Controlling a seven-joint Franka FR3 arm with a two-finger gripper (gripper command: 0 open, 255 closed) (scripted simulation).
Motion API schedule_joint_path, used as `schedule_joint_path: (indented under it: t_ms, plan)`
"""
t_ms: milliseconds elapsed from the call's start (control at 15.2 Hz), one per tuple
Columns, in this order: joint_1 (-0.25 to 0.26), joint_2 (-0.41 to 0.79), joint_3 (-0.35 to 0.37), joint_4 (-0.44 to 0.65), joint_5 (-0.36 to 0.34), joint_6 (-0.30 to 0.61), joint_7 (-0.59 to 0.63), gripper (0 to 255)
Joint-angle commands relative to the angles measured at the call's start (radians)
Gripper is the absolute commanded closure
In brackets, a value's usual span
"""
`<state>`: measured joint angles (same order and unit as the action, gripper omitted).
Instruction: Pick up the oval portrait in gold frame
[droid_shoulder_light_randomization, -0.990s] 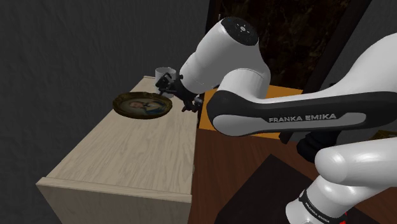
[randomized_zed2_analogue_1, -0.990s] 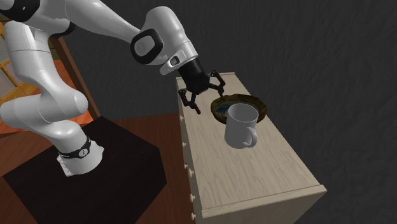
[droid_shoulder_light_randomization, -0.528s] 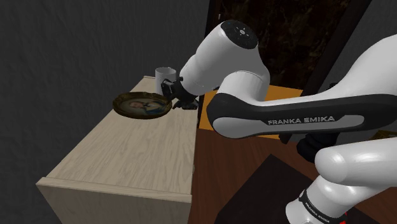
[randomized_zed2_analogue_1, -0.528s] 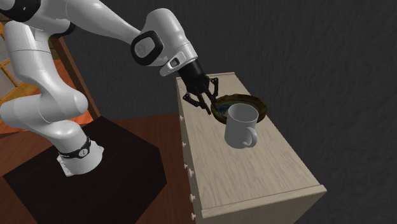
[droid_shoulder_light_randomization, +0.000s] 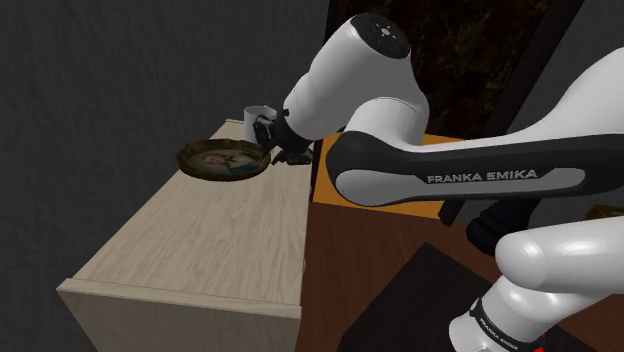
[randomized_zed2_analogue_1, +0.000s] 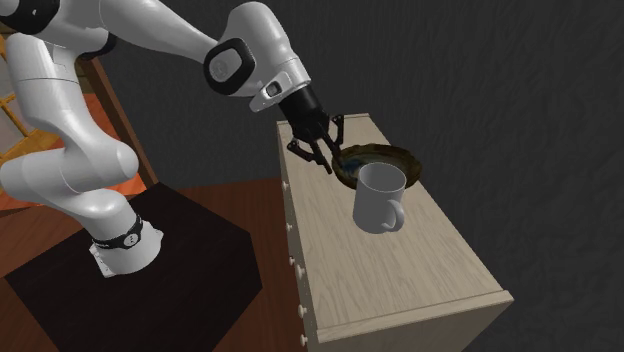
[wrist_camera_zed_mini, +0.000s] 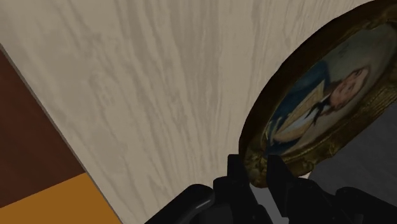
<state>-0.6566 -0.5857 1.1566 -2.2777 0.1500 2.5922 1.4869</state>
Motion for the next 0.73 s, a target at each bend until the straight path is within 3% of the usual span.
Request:
schedule_joint_path:
  t_ms: [0, 660]
  plan:
    - [0.009, -0.003, -0.016, 0.017, 0.000, -0.023, -0.007, 255]
    - [0.040, -0.010, -0.094, 0.118, -0.001, -0.147, -0.044, 255]
